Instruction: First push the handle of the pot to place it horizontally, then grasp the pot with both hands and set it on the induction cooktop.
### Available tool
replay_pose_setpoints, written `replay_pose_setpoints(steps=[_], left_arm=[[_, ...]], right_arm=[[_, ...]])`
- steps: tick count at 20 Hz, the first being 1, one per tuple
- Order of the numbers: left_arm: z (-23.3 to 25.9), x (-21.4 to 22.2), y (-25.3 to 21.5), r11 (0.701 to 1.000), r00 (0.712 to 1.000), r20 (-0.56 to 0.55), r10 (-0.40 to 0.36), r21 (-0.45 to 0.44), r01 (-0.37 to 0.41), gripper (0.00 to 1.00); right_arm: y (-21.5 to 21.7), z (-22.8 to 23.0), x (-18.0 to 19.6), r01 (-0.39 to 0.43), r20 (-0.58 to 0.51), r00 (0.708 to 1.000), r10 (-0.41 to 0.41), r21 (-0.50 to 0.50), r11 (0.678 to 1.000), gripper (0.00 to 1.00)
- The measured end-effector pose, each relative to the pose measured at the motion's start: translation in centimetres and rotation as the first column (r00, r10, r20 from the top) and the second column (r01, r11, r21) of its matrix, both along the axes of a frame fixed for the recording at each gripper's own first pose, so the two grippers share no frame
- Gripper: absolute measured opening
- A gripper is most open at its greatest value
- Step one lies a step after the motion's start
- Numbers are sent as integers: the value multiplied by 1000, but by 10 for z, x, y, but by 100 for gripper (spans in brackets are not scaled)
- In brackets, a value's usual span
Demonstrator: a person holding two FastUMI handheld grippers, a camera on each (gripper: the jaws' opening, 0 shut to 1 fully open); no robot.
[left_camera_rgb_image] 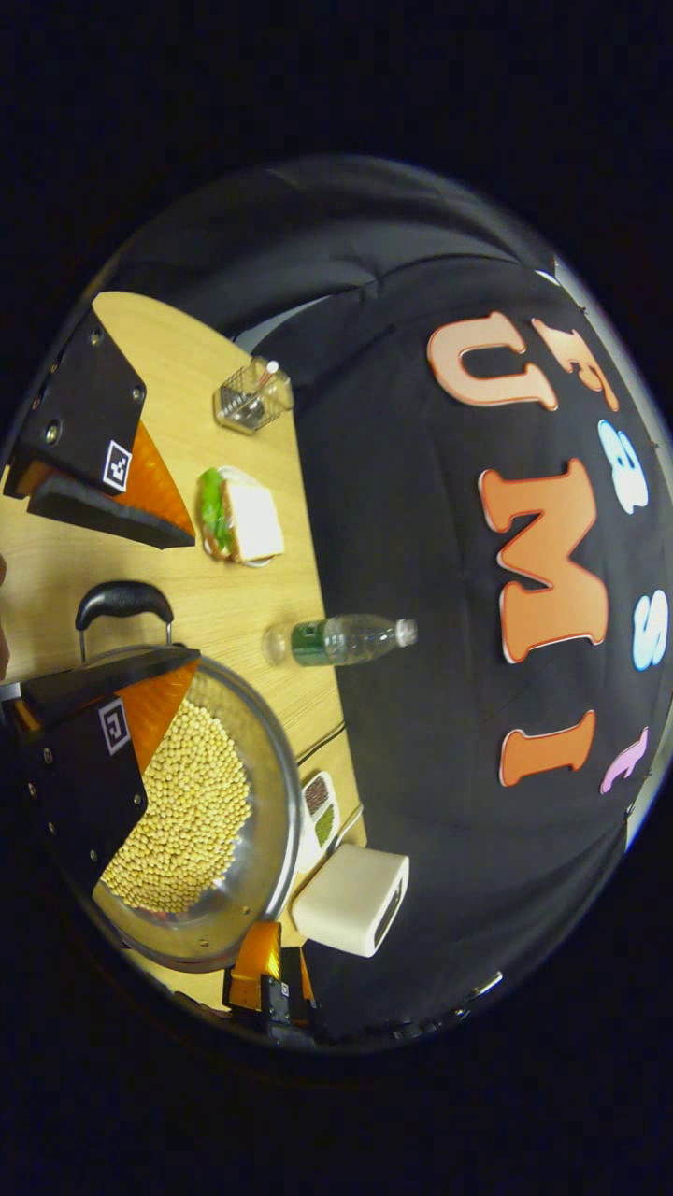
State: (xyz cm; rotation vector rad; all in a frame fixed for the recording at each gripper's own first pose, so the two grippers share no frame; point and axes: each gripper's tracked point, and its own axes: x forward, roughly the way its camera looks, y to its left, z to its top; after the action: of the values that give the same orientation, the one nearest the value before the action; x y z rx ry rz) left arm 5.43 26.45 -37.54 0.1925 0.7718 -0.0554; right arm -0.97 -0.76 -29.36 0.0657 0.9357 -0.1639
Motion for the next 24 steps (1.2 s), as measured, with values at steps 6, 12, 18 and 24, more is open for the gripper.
replay_pose_setpoints(steps=[6,12,18,24], left_arm=[[131,7,21,999,957,286,46,-21,-42,82],[264,-6,48,987,859,494,132,-143,-69,84],[380,-24,92,974,749,628,212,-200,-108,83],[453,-50,125,972,658,716,236,-188,-144,82]], right_arm=[[-8,150,43,-9,358,933,30,-61,998,82],[12,257,49,-73,568,815,117,-99,992,92],[23,352,49,-87,703,691,167,-149,985,95],[35,411,47,-116,767,619,171,-126,985,95]])
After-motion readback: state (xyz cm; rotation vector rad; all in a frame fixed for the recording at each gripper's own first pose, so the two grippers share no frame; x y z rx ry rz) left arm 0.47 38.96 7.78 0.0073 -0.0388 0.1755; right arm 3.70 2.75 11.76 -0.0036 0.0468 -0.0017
